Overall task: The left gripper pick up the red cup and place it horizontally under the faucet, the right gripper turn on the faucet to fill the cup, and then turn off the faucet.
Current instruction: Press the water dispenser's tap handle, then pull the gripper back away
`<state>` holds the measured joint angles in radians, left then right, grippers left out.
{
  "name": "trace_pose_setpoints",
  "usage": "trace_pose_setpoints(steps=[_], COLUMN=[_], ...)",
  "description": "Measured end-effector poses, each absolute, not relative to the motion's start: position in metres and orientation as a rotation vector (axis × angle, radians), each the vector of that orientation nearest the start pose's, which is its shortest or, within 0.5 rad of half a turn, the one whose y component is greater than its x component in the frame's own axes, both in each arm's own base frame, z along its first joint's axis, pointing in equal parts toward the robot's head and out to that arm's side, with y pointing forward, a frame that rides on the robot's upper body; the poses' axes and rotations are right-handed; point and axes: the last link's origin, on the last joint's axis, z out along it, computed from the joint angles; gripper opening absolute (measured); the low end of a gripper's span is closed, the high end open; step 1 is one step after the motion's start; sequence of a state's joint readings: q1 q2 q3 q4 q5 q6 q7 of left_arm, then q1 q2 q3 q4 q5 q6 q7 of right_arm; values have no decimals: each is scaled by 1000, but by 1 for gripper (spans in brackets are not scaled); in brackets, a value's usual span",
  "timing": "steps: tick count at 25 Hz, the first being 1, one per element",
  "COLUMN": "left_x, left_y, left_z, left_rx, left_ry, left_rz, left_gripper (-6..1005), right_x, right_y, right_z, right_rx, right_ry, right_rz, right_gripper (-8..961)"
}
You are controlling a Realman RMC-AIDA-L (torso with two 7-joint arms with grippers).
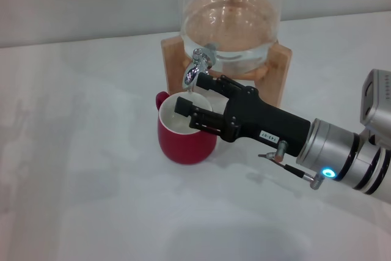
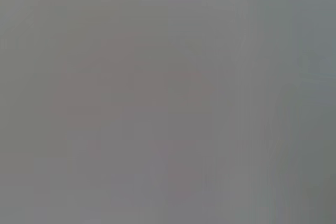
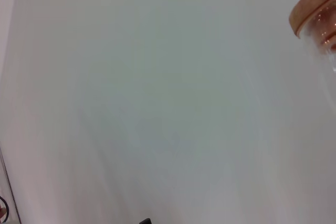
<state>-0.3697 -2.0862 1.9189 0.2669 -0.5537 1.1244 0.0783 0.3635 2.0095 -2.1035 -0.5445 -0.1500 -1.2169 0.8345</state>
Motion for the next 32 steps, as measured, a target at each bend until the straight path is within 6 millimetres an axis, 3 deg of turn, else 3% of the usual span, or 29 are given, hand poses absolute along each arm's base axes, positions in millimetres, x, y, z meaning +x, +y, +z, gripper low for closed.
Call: trace_pose_setpoints(steps=[32], left_x=[-328], left_y=[332], left_z=[0], left_rx=[-1532], left_ry=[-381], left_rz=[-558], left_gripper=[881], right_x=[224], right_y=[303], right_z=[-58], right_rx=[-2272], right_ry=[620], right_rz=[1265], right_gripper=[855])
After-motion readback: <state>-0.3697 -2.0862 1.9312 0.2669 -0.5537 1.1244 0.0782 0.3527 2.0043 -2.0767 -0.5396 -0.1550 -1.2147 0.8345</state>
